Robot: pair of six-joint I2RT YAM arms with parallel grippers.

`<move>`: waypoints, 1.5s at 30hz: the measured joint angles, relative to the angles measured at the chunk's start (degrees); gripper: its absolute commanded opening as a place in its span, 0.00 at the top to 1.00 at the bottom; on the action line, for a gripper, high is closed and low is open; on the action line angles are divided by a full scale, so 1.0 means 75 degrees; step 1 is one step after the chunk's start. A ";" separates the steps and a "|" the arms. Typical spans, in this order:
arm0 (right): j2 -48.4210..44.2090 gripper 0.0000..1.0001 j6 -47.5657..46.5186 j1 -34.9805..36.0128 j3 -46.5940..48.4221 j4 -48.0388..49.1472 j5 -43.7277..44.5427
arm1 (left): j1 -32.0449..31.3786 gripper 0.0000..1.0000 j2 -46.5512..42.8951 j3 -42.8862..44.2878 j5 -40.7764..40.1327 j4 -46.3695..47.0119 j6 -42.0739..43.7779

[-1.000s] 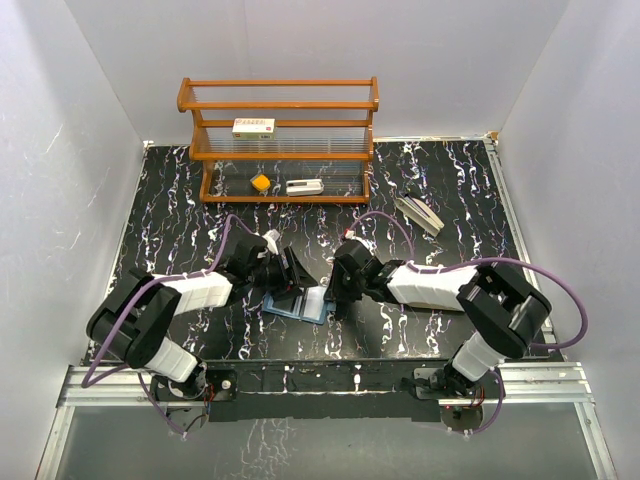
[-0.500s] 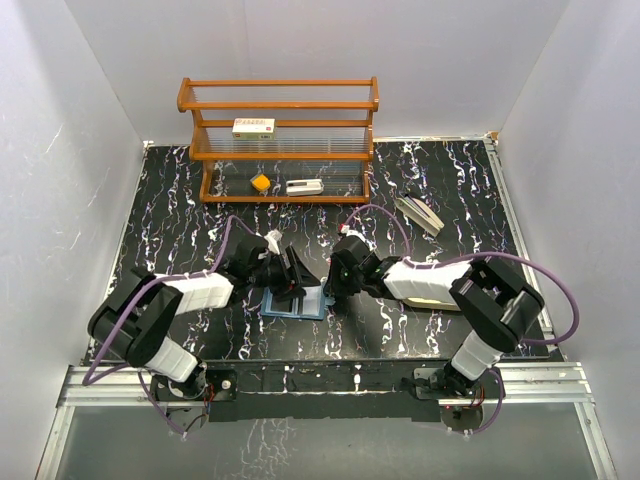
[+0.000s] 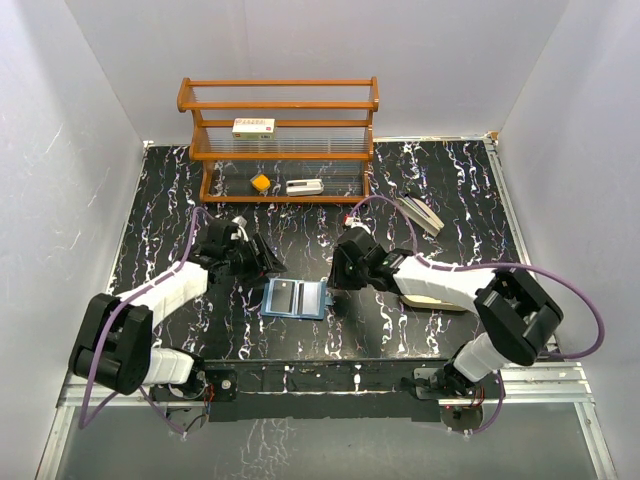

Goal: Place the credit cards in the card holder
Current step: Insert the credit card into the card holder.

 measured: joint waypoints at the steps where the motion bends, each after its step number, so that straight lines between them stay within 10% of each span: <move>1: -0.0085 0.74 0.0017 0.0000 0.0026 -0.0032 -0.0017 | 0.0090 0.37 0.0000 0.0009 -0.0061 -0.0210 0.0108; 15: -0.0839 0.70 0.0335 0.0213 0.0210 -0.0388 -0.0388 | 0.0262 0.40 0.0428 -0.0169 -0.0012 -0.0749 0.0638; 26: -0.1387 0.72 0.0379 0.0356 0.0245 -0.0746 -0.0388 | 0.0137 0.44 0.0431 -0.1332 0.1682 0.1361 -0.0032; 45: 0.0906 0.78 0.0076 0.0749 0.1355 -0.0731 -0.0615 | 0.0082 0.39 -0.0953 -0.1719 0.1521 0.1419 -0.0839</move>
